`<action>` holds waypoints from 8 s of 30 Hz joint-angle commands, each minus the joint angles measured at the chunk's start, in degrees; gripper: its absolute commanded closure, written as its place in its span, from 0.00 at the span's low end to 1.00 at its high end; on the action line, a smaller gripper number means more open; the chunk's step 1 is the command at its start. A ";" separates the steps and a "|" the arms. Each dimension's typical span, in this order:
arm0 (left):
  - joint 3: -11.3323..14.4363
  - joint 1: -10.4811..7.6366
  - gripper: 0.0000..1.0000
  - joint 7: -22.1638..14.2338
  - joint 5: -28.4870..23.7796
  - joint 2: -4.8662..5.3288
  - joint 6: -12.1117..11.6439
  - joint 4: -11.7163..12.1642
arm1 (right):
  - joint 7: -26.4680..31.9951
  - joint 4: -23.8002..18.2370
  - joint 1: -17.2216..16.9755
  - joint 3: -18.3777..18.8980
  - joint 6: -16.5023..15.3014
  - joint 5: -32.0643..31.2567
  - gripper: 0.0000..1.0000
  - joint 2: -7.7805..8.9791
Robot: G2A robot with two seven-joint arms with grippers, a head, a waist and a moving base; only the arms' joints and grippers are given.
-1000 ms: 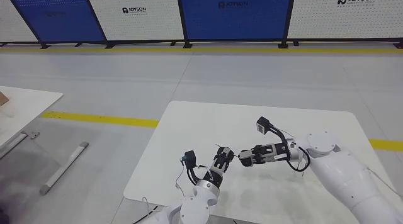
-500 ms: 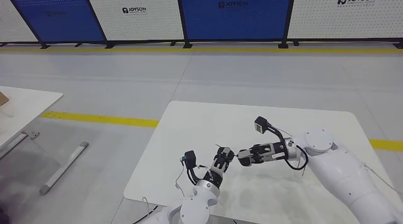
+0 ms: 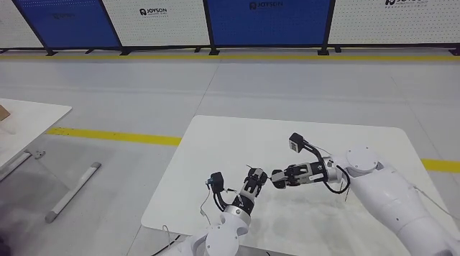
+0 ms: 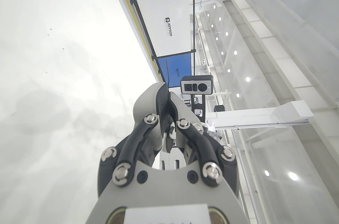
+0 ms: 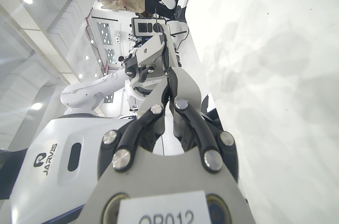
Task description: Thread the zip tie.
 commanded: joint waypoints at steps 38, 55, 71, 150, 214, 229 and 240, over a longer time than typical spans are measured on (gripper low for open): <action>-17.69 5.52 0.00 -38.91 17.83 6.07 -2.31 -2.34 | -0.01 -4.02 -2.82 4.95 -0.50 0.27 1.00 3.24; -22.16 -5.77 0.00 -64.57 -7.62 5.79 5.37 9.92 | 0.00 -6.71 -5.41 6.56 -0.41 3.38 1.00 4.37; -18.66 -3.48 0.00 -55.48 -9.14 4.34 -4.49 9.92 | -10.13 -11.00 -7.91 8.58 2.02 -1.30 1.00 4.77; -18.56 -2.52 1.00 -54.48 -6.61 2.42 -9.14 11.44 | -9.62 -11.90 -7.90 8.62 1.49 -2.80 1.00 4.71; -17.98 -0.51 1.00 -40.26 3.26 1.16 -8.09 13.21 | -16.57 -25.52 -19.96 21.96 1.98 -9.36 0.00 10.32; -29.76 6.19 1.00 -40.89 -17.83 1.36 -17.40 2.82 | -16.57 -25.52 -19.96 21.96 1.98 -9.36 0.00 10.32; -29.71 6.05 1.00 -40.49 -17.38 1.31 -17.26 2.97 | -16.57 -25.52 -19.96 21.96 1.98 -9.36 0.00 10.32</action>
